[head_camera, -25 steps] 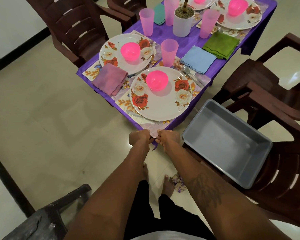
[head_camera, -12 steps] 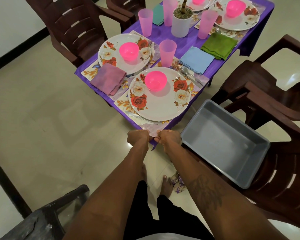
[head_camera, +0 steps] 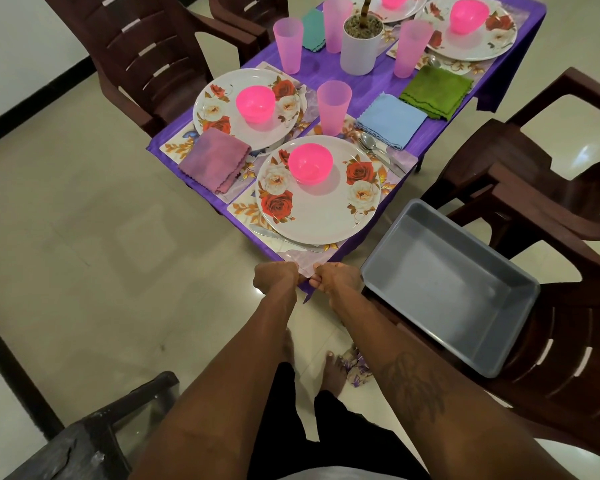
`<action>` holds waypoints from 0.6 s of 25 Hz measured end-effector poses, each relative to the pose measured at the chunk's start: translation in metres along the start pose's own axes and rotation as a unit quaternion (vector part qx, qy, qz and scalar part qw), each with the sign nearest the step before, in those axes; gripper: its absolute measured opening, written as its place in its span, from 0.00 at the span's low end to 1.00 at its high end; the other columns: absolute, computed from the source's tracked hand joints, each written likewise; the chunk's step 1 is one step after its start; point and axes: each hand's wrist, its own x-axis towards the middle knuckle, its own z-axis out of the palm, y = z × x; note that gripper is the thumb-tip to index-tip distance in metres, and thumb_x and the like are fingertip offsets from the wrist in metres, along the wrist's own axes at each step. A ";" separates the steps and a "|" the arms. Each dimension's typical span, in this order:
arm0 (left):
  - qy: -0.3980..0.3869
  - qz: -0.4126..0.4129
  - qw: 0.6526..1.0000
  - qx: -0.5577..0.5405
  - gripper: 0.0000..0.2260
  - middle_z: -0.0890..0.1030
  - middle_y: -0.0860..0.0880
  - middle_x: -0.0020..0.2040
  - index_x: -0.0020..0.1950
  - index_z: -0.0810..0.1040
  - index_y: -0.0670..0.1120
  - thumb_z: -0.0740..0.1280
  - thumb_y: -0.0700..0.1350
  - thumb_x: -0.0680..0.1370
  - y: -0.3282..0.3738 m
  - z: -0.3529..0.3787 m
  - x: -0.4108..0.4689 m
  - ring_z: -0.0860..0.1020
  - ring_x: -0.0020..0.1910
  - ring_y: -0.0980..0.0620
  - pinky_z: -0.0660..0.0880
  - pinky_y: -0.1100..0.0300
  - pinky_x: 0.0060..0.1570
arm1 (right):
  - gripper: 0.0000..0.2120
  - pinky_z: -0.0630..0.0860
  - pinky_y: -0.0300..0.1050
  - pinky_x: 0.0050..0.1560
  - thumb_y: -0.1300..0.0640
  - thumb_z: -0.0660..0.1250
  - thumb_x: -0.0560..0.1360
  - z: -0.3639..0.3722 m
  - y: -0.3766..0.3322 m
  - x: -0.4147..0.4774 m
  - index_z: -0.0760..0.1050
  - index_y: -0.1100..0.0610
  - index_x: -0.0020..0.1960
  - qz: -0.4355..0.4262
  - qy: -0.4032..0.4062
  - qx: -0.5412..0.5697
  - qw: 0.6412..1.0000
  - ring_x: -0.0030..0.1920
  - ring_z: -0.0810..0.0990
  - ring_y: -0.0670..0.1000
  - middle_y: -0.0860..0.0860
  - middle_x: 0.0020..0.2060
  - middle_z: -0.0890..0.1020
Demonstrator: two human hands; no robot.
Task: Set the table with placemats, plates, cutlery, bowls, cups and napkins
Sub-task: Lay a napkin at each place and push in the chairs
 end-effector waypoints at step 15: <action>-0.040 -0.025 0.996 -0.080 0.24 0.83 0.43 0.51 0.58 0.79 0.40 0.83 0.47 0.68 0.005 0.000 0.008 0.85 0.45 0.47 0.83 0.59 0.46 | 0.05 0.84 0.44 0.43 0.57 0.69 0.79 -0.043 -0.058 0.040 0.82 0.53 0.45 -0.103 0.174 0.124 0.971 0.45 0.86 0.51 0.52 0.46 0.86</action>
